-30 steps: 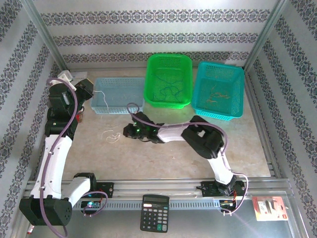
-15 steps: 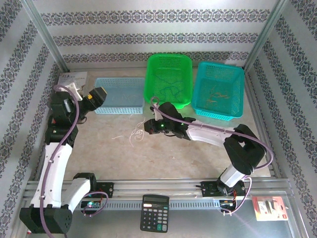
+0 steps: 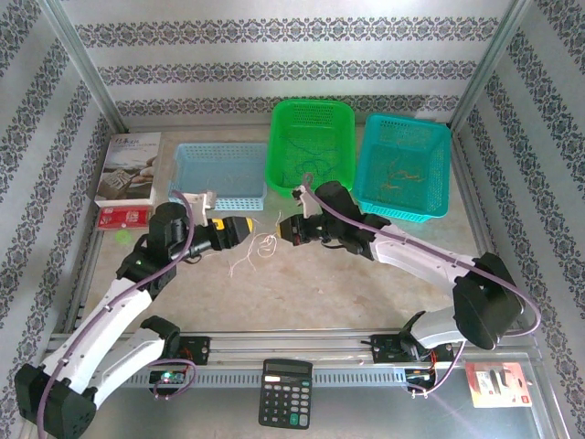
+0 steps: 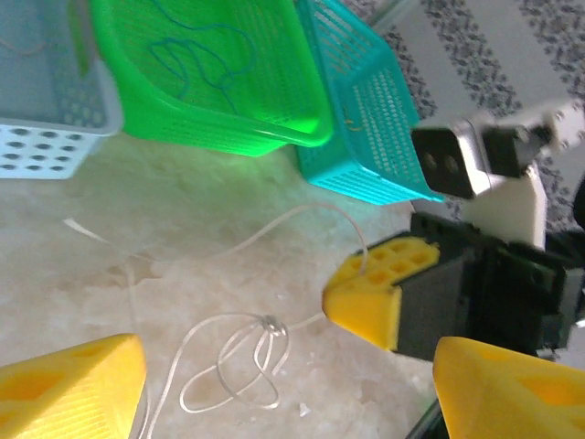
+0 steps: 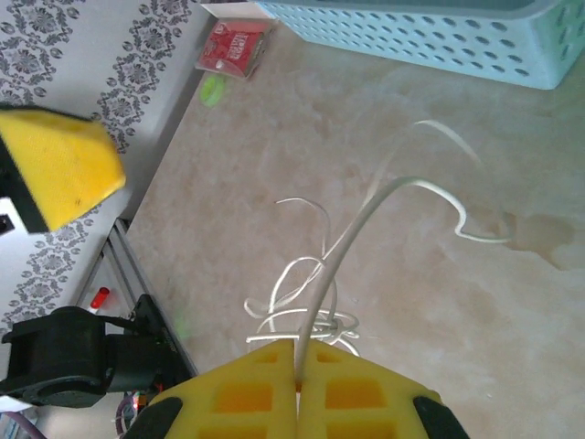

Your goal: Untangle the cables

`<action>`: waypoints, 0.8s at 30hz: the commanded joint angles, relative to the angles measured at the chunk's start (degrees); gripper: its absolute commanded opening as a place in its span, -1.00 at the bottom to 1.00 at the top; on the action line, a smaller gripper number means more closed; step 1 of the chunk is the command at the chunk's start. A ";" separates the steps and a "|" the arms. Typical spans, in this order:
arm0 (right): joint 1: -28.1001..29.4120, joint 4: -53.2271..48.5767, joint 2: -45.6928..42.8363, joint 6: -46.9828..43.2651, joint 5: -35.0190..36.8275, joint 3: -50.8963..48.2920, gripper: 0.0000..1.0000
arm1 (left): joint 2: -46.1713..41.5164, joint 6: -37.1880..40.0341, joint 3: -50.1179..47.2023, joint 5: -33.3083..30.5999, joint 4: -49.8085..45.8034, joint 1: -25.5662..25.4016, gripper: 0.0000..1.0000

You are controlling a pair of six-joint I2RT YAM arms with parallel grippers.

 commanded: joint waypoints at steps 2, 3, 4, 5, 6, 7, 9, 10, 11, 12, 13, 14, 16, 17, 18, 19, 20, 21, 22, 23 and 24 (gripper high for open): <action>-2.15 -1.67 -1.60 -1.46 -1.75 0.85 -1.00 | 1.09 2.87 -0.54 -1.35 7.34 -3.77 0.52; -2.39 -1.68 -1.84 -1.50 -1.89 0.78 -1.00 | 1.58 3.09 -0.79 -1.21 8.03 -4.31 0.49; -2.51 -1.61 -2.07 -1.50 -1.97 0.84 -1.00 | 2.16 3.27 -1.16 -1.10 9.06 -4.97 0.47; -2.65 -1.72 -2.31 -1.49 -2.07 0.67 -1.00 | 2.68 3.59 -1.34 -0.93 9.78 -5.60 0.45; -2.75 -1.71 -2.50 -1.50 -2.03 0.61 -1.00 | 3.22 4.08 -1.28 -1.07 10.03 -6.18 0.44; -2.90 -1.74 -2.66 -1.47 -2.12 0.65 -1.00 | 3.85 4.61 -1.26 -1.25 10.30 -7.07 0.42; -2.89 -1.72 -2.95 -1.41 -2.22 0.43 -1.00 | 5.39 5.53 -1.09 -1.36 10.96 -8.38 0.40; -3.01 -1.74 -2.99 -1.40 -2.17 0.36 -1.00 | 6.24 5.94 -0.96 -1.48 10.91 -8.71 0.38; -2.98 -1.70 -3.21 -1.35 -2.29 0.40 -1.00 | 7.39 6.56 -0.75 -1.85 10.54 -8.97 0.38; -2.99 -1.77 -3.36 -1.33 -2.34 0.31 -1.00 | 8.43 7.09 -0.93 -2.39 10.48 -9.32 0.37; -3.02 -1.84 -3.55 -1.29 -2.32 0.39 -1.00 | 9.24 7.58 -1.17 -2.84 10.67 -9.55 0.36; -2.98 -1.87 -3.69 -1.32 -2.27 0.35 -1.00 | 10.00 8.06 -1.52 -3.10 11.23 -9.86 0.36; -3.05 -2.00 -3.90 -1.31 -2.25 0.34 -1.00 | 11.34 8.37 -2.07 -3.46 12.51 -10.09 0.35; -3.07 -2.00 -3.90 -1.36 -2.27 0.38 -1.00 | 12.07 8.52 -2.07 -3.41 13.03 -10.24 0.34; -3.07 -2.01 -3.87 -1.41 -2.42 0.35 -1.00 | 12.84 8.81 -2.14 -3.50 13.48 -10.35 0.32; -3.06 -1.96 -3.80 -1.40 -2.51 0.32 -1.00 | 13.43 8.98 -2.09 -3.70 13.80 -10.57 0.31; -3.09 -2.04 -3.68 -1.32 -2.57 0.44 -1.00 | 14.21 9.09 -2.04 -3.89 14.32 -10.63 0.30; -3.13 -2.03 -3.57 -1.31 -2.66 0.48 -1.00 | 14.82 9.14 -2.01 -3.74 15.15 -10.70 0.29; -2.97 -1.98 -3.41 -1.31 -2.69 0.50 -1.00 | 15.44 9.13 -2.01 -3.68 15.86 -10.78 0.28; -3.04 -2.00 -3.30 -1.31 -2.77 0.63 -1.00 | 16.29 9.17 -1.92 -3.48 16.52 -10.79 0.27; -2.99 -1.94 -3.21 -1.32 -2.86 0.69 -1.00 | 17.16 9.18 -1.76 -3.32 17.05 -10.88 0.24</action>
